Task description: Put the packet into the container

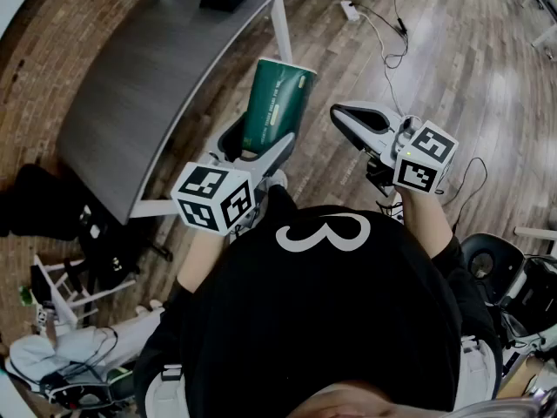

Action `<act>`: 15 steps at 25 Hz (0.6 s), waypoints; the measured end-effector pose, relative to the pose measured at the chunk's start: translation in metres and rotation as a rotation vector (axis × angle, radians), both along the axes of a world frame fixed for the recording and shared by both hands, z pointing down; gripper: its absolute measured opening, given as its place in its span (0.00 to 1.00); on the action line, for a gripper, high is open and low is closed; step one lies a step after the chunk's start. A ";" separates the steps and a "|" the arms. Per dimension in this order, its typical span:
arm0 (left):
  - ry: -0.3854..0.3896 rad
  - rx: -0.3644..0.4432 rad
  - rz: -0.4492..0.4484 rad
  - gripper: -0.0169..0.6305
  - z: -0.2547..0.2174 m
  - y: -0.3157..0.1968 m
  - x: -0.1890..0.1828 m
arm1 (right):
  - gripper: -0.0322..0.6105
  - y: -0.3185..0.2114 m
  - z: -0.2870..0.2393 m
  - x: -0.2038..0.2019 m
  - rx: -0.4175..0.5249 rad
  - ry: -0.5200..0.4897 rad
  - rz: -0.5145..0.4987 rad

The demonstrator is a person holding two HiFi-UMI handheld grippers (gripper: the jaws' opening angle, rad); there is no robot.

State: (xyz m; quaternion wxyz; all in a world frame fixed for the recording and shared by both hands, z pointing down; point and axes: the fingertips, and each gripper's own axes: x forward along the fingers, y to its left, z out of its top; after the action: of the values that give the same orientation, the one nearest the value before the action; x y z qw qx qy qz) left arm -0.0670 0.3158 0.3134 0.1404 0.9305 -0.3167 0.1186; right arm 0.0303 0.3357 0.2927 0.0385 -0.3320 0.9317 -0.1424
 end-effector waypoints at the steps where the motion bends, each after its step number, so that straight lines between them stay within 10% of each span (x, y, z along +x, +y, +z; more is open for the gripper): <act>1: 0.001 0.001 0.002 0.63 0.000 0.001 0.000 | 0.05 0.001 0.001 0.001 -0.001 -0.002 0.002; 15: 0.007 -0.011 -0.004 0.63 -0.007 0.003 -0.004 | 0.05 0.003 -0.007 -0.002 -0.025 -0.011 0.014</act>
State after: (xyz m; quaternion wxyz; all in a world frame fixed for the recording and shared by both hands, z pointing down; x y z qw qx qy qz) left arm -0.0712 0.3192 0.3068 0.1469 0.9295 -0.3174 0.1168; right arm 0.0285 0.3389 0.2859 0.0402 -0.3382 0.9273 -0.1556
